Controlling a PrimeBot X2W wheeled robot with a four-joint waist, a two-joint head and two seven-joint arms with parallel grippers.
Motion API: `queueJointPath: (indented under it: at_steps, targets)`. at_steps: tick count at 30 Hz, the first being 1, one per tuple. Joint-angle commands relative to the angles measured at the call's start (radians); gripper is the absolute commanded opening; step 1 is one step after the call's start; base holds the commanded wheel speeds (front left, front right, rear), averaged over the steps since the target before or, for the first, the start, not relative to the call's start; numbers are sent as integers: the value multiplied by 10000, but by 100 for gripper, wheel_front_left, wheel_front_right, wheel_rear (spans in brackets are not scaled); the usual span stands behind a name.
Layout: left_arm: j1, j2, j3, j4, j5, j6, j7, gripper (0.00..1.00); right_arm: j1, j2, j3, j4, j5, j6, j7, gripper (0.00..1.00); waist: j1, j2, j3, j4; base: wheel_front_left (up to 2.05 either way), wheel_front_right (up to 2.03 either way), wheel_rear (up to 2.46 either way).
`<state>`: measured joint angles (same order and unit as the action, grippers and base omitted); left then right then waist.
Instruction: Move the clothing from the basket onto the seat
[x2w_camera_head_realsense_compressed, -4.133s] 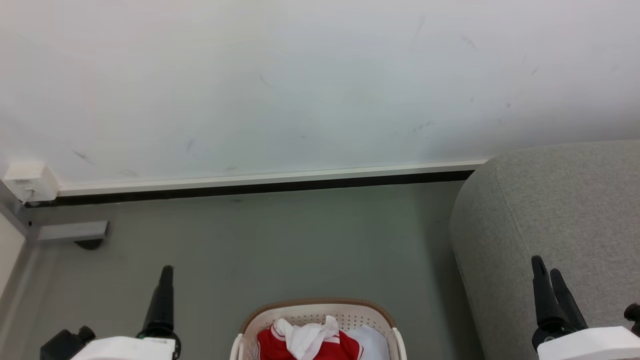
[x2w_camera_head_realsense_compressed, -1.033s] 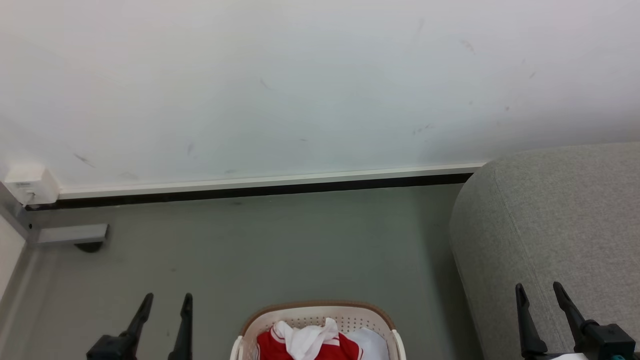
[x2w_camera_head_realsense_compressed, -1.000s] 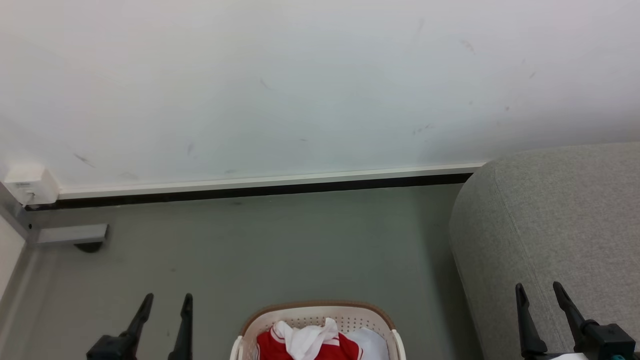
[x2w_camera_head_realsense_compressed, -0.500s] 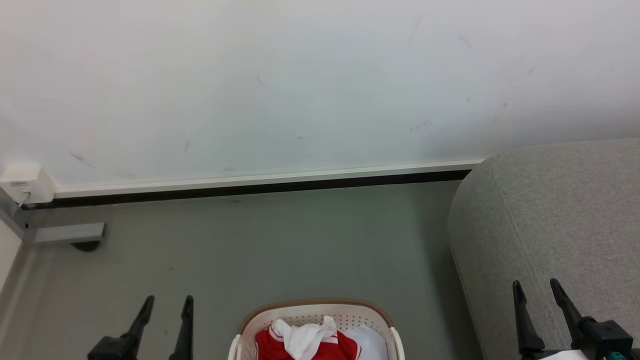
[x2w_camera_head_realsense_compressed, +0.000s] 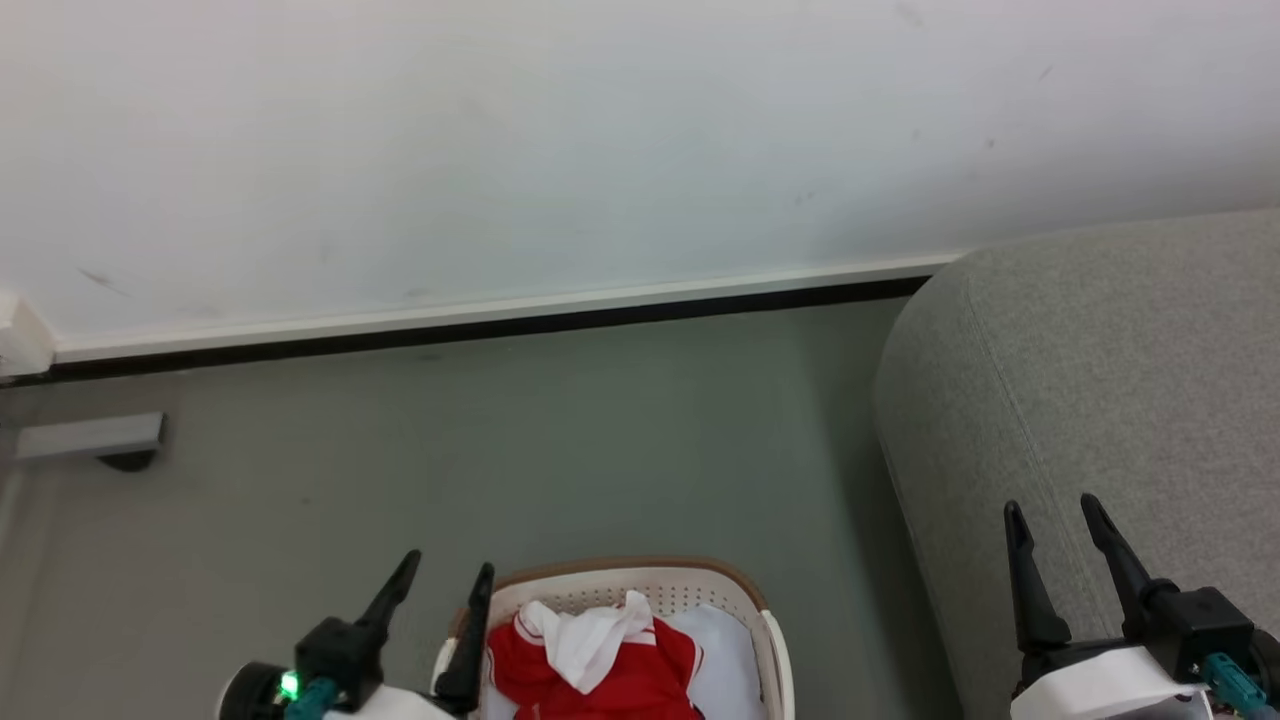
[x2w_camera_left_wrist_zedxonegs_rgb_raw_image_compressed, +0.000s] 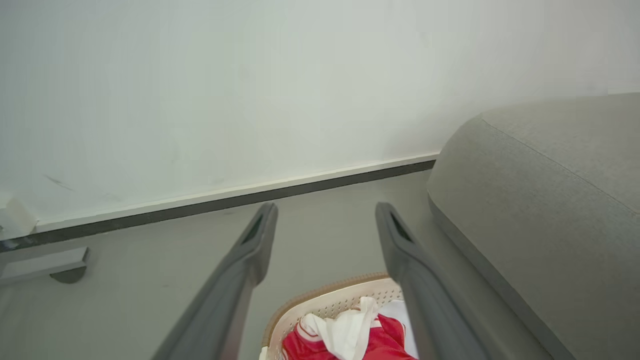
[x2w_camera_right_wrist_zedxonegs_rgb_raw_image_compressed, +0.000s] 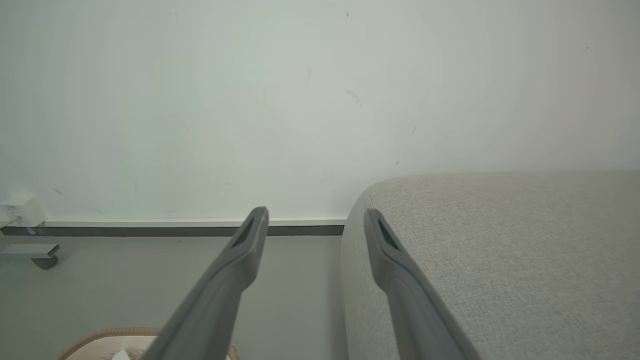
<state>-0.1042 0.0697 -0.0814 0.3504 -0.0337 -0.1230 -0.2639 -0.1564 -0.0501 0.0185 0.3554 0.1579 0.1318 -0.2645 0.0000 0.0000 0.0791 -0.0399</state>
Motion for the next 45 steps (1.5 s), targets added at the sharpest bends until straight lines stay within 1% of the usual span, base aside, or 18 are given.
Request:
queueJointPath:
  at_steps: [1,5,7,14,17,20,24,27,31,34,38,42,45]
  targets:
    - [-252,22,-148,181,137,-21,-11,100,-182,-11,44,-78,16,-21,-1,100,0,0,407,-235,0,0,0]
    - [-1044,51,-723,1073,320,-57,-7,100,-608,-9,333,-335,71,-21,0,100,0,0,1167,-567,0,0,0]
    - [-1443,77,-1002,1754,461,-57,220,100,-818,-13,409,-487,81,-21,0,100,0,0,1556,-719,0,0,0]
    - [-2769,193,-1784,3770,619,-79,1887,100,-1541,-7,614,-1119,217,-21,2,100,0,0,3129,-1180,0,0,0]
    - [-3289,186,-2047,4499,392,-77,2715,100,-1789,-4,693,-1340,307,-21,2,100,0,0,3736,-1312,0,0,0]
    - [-3755,243,-2288,5046,232,-79,3272,100,-2022,-7,802,-1475,232,-21,2,100,0,0,4257,-1399,0,0,0]
    - [-4383,419,-2383,5572,182,-65,3832,100,-2397,-7,917,-1622,244,-21,2,100,0,0,4901,-1491,0,0,0]
    - [-4743,455,-2277,5991,84,168,4299,100,-2680,-7,1042,-1803,103,-21,2,100,0,0,5339,-1573,0,0,0]
    - [-5260,448,-2275,6399,-47,128,4886,100,-2965,-5,1200,-2048,159,-21,2,100,0,0,5960,-1641,0,0,0]
    - [-5573,467,-2295,6675,-199,67,5222,100,-3153,-7,1257,-2201,204,-21,3,100,0,0,6396,-1683,0,0,0]
    - [-5986,491,-2458,6903,-198,32,5403,100,-3326,-7,1298,-2412,247,-21,2,100,0,0,6930,-1765,0,0,0]
    - [-6292,527,-2583,7108,-215,7,5307,100,-3448,-7,1238,-2523,237,-21,2,100,0,0,7331,-1830,0,0,0]
    - [-6513,406,-2689,7246,-225,-15,5098,100,-3552,-7,1159,-2530,142,-21,2,100,0,0,7477,-1820,0,0,0]
